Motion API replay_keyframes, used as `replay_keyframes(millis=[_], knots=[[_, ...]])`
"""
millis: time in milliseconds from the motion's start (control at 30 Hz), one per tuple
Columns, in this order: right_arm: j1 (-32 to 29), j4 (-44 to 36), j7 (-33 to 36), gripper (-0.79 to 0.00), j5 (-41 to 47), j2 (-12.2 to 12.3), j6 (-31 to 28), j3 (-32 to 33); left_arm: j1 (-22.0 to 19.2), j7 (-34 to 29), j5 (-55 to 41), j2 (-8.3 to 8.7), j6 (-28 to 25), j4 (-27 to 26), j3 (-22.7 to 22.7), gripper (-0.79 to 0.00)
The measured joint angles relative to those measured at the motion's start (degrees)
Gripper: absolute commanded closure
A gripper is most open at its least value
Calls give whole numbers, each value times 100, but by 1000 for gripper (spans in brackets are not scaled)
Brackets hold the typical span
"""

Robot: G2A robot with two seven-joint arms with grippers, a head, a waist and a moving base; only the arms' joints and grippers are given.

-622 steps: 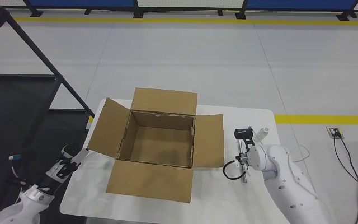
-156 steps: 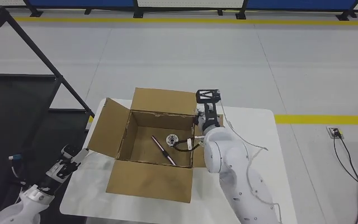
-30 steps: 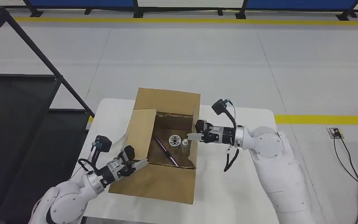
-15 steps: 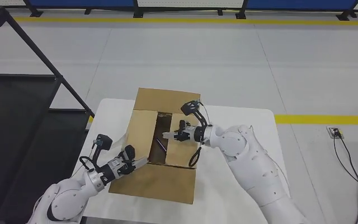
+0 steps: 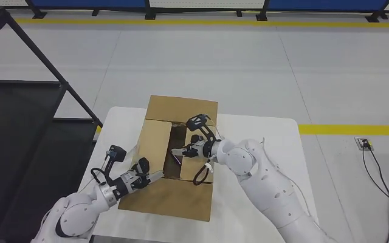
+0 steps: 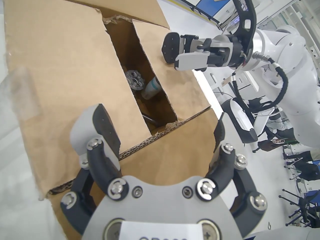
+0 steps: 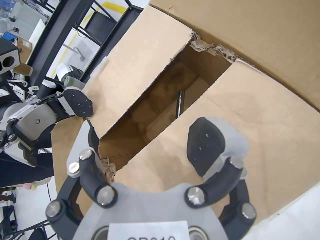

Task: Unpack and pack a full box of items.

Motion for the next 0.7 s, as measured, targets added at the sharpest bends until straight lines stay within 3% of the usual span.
replay_keyframes(millis=[167, 400, 700], knots=[[-64, -123, -56, -785, 2, 31, -51, 79, 146, 60, -96, 33, -105, -223, -236, -785], [-172, -374, 30, -785, -33, 94, -37, 222, 536, 69, -467, 114, -279, -562, -947, -785], [-173, -383, 73, -785, -54, 97, -1, 220, 1058, -154, -740, 249, -686, -131, -2227, -785]])
